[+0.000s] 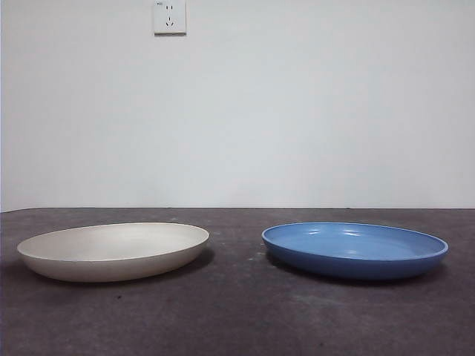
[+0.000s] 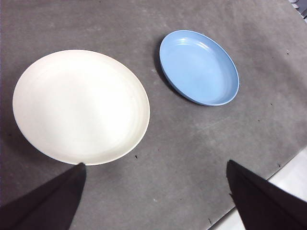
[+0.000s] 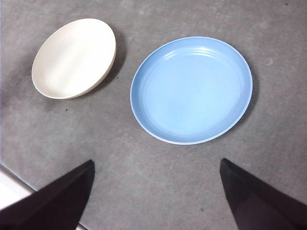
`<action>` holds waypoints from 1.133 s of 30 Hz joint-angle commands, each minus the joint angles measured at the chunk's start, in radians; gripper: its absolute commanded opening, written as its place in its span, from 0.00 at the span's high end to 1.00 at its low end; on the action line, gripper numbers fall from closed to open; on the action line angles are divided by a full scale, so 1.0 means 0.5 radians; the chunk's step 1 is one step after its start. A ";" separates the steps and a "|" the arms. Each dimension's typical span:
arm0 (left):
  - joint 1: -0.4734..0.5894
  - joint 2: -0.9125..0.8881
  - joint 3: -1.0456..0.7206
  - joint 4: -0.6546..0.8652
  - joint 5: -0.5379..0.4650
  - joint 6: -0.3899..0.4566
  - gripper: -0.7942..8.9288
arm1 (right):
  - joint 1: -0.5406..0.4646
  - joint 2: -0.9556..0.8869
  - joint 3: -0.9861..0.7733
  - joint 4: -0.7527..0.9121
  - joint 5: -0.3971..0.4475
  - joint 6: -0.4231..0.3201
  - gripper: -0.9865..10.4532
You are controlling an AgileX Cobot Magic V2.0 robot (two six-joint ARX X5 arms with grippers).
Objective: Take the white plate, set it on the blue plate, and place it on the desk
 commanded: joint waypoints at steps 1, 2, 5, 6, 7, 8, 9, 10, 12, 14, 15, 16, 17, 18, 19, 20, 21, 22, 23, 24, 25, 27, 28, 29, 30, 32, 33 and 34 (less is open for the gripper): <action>-0.005 0.033 0.044 0.032 -0.047 -0.042 0.43 | 0.003 0.008 0.036 0.020 0.000 -0.001 0.54; -0.005 0.049 0.044 0.046 -0.072 -0.063 0.43 | 0.003 0.008 0.036 0.020 0.000 -0.001 0.54; -0.005 0.113 0.044 0.127 -0.161 -0.128 0.43 | 0.004 0.008 0.036 0.021 0.000 0.000 0.54; -0.005 0.139 0.044 0.158 -0.179 -0.150 0.43 | 0.004 0.008 0.036 0.021 0.000 0.000 0.54; -0.005 0.175 0.044 0.197 -0.206 -0.167 0.43 | 0.005 0.008 0.036 0.021 0.000 0.000 0.54; -0.005 0.211 0.044 0.233 -0.224 -0.186 0.43 | 0.009 0.008 0.036 0.021 0.000 0.001 0.54; -0.005 0.256 0.045 0.272 -0.249 -0.208 0.43 | 0.011 0.008 0.036 0.021 0.000 0.001 0.54; -0.005 0.315 0.047 0.313 -0.281 -0.226 0.43 | 0.012 0.008 0.036 0.021 -0.001 0.001 0.54; -0.006 0.414 0.054 0.369 -0.331 -0.266 0.44 | 0.012 0.008 0.036 0.021 -0.001 0.002 0.54; -0.005 0.549 0.086 0.390 -0.349 -0.269 0.44 | 0.012 0.008 0.036 0.021 -0.001 0.005 0.54; -0.005 0.613 0.110 0.388 -0.369 -0.270 0.44 | 0.012 0.008 0.036 0.021 -0.001 0.005 0.54; -0.005 0.697 0.142 0.388 -0.404 -0.269 0.44 | 0.012 0.008 0.036 0.021 -0.001 0.005 0.54; -0.006 0.761 0.168 0.388 -0.436 -0.268 0.44 | 0.012 0.008 0.036 0.021 -0.001 0.005 0.54; -0.006 0.822 0.192 0.391 -0.467 -0.268 0.44 | 0.012 0.008 0.036 0.021 -0.001 0.005 0.54; -0.005 0.904 0.228 0.395 -0.491 -0.268 0.44 | 0.012 0.008 0.036 0.021 -0.001 0.005 0.54; -0.006 0.961 0.255 0.397 -0.504 -0.268 0.44 | 0.012 0.008 0.036 0.021 -0.001 0.005 0.54; -0.006 1.021 0.281 0.403 -0.515 -0.267 0.44 | 0.012 0.008 0.036 0.021 -0.001 0.005 0.54; -0.005 1.080 0.307 0.415 -0.525 -0.267 0.44 | 0.012 0.008 0.036 0.021 -0.001 0.005 0.54; -0.005 1.140 0.325 0.439 -0.535 -0.267 0.44 | 0.012 0.008 0.036 0.021 -0.001 0.005 0.54; -0.005 1.189 0.340 0.456 -0.538 -0.267 0.44 | 0.012 0.008 0.036 0.021 -0.001 0.005 0.54; -0.005 1.243 0.352 0.476 -0.539 -0.267 0.44 | 0.012 0.008 0.036 0.021 -0.001 0.005 0.54; -0.005 1.340 0.374 0.502 -0.542 -0.263 0.44 | 0.012 0.008 0.036 0.021 -0.001 0.005 0.54; -0.006 1.391 0.378 0.523 -0.575 -0.260 0.44 | 0.012 0.008 0.036 0.021 -0.001 0.005 0.54; -0.006 1.430 0.378 0.544 -0.603 -0.259 0.44 | 0.012 0.008 0.036 0.021 -0.001 0.005 0.54; -0.006 1.469 0.378 0.561 -0.637 -0.258 0.44 | 0.012 0.008 0.036 0.021 -0.001 0.005 0.54; -0.006 1.546 0.378 0.585 -0.686 -0.252 0.44 | 0.012 0.008 0.036 0.021 -0.001 0.005 0.54; -0.006 1.579 0.378 0.598 -0.687 -0.243 0.44 | 0.012 0.008 0.036 0.022 0.000 0.005 0.54; -0.006 1.611 0.378 0.606 -0.688 -0.237 0.44 | 0.012 0.008 0.036 0.022 0.000 0.005 0.54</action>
